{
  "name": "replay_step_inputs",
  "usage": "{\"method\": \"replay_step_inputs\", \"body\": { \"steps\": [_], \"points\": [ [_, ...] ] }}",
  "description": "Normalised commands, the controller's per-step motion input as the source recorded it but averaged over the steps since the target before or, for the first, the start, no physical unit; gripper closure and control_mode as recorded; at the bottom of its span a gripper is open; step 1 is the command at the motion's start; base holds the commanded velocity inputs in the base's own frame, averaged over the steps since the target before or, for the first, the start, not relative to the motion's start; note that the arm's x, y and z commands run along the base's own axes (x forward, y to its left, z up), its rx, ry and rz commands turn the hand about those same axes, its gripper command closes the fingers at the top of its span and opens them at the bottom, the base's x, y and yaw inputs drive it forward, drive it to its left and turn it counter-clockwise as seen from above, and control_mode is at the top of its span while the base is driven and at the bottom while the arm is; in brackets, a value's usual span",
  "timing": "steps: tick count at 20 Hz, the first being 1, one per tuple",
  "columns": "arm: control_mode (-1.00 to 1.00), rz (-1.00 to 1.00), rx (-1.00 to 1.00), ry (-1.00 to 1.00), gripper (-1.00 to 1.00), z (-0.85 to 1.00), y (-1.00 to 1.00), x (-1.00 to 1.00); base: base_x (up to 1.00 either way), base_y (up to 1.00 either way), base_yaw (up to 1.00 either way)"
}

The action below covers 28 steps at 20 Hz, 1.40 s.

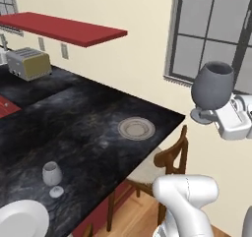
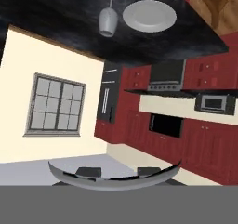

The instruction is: Retrieve the wine glasses from the counter and place one next to each plate.

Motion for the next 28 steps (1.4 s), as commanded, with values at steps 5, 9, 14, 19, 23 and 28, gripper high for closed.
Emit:
{"method": "replay_step_inputs", "body": {
  "steps": [5,9,14,19,23,28],
  "points": [
    [1.0,0.0,0.0,0.0,1.0,0.0,0.0,0.0,0.43,0.57,0.2],
    [1.0,0.0,0.0,0.0,1.0,0.0,0.0,0.0,0.44,0.0,0.25],
    [1.0,0.0,0.0,0.0,1.0,0.0,0.0,0.0,0.39,0.01,0.34],
    [1.0,0.0,0.0,0.0,1.0,0.0,0.0,0.0,0.29,0.0,0.26],
    [-1.0,0.0,0.0,0.04,1.0,-0.06,0.0,0.22,0.25,0.0,0.02],
    [-1.0,-0.11,0.0,0.05,1.0,-0.36,-0.13,0.69,0.0,0.0,0.0]
  ]
}}
